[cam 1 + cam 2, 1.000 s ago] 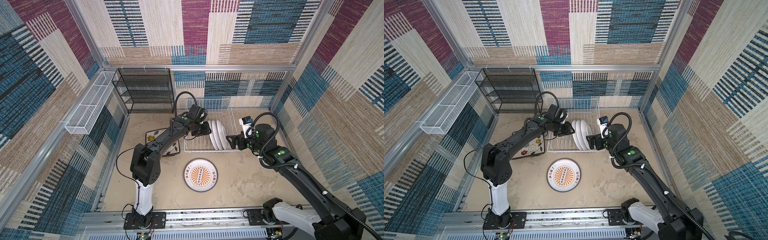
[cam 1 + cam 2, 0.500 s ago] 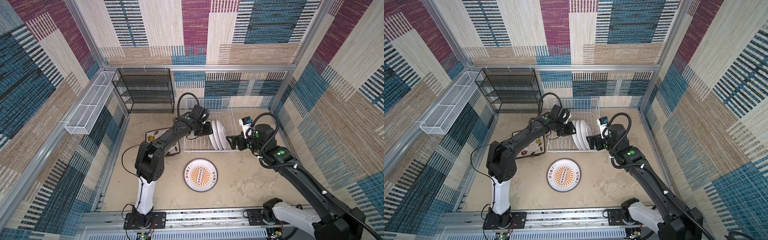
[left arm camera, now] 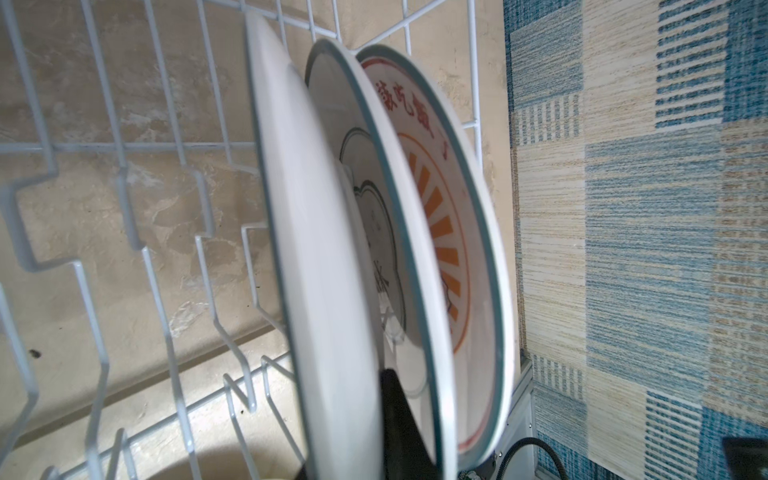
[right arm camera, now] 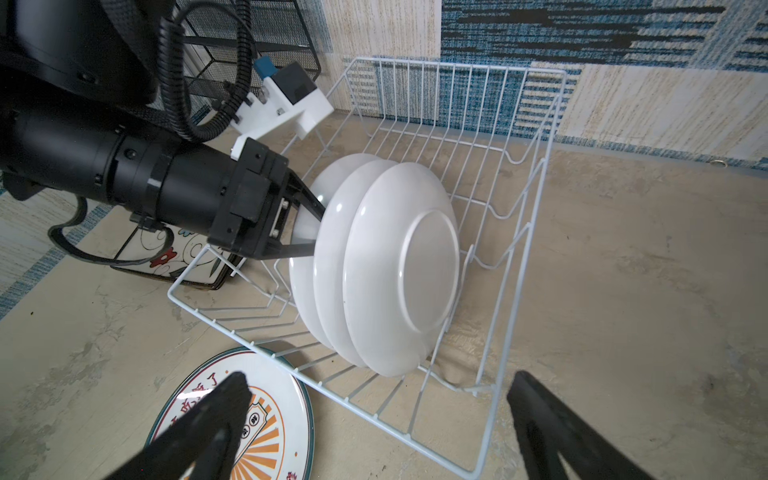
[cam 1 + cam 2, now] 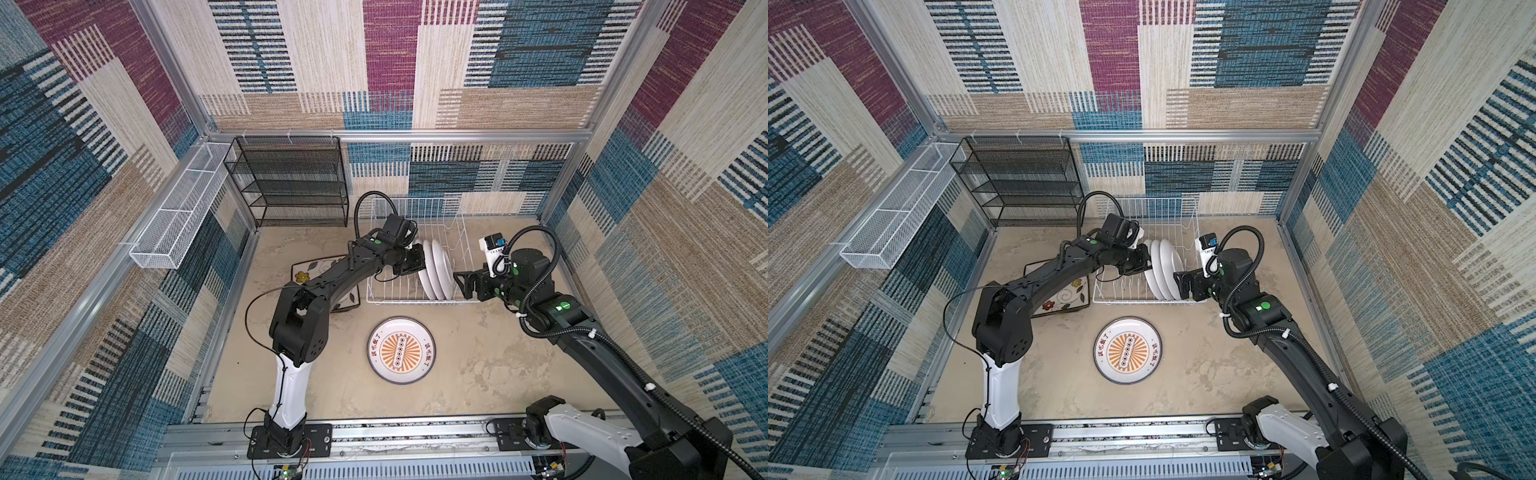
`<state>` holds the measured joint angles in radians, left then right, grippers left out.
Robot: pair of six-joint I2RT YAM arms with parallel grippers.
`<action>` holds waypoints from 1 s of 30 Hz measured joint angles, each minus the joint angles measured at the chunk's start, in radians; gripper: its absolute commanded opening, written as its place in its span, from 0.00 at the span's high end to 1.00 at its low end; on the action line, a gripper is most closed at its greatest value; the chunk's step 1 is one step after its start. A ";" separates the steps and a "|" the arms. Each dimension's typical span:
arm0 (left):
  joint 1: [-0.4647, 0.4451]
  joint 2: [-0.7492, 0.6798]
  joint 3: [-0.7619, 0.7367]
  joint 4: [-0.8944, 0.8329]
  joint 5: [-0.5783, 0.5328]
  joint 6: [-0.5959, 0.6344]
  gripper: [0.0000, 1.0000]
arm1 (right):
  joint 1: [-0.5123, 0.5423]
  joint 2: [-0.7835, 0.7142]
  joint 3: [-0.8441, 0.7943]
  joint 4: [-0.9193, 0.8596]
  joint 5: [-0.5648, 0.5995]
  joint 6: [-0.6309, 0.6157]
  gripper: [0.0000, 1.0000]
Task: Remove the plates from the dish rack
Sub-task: 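Close the left gripper on the rim of the nearest printed plate in the rack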
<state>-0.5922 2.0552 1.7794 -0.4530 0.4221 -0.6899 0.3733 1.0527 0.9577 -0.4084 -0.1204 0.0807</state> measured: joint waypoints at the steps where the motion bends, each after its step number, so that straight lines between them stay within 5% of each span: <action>1: -0.002 0.000 -0.002 0.012 0.002 -0.003 1.00 | 0.000 0.001 0.000 0.000 0.000 0.000 0.01; 30: -0.013 0.023 0.045 0.028 -0.014 -0.098 1.00 | -0.009 -0.024 0.010 -0.001 0.000 -0.026 0.01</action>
<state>-0.6048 2.0777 1.8248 -0.4252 0.4076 -0.7883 0.3641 1.0290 0.9680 -0.4095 -0.1200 0.0544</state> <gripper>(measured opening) 0.100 0.992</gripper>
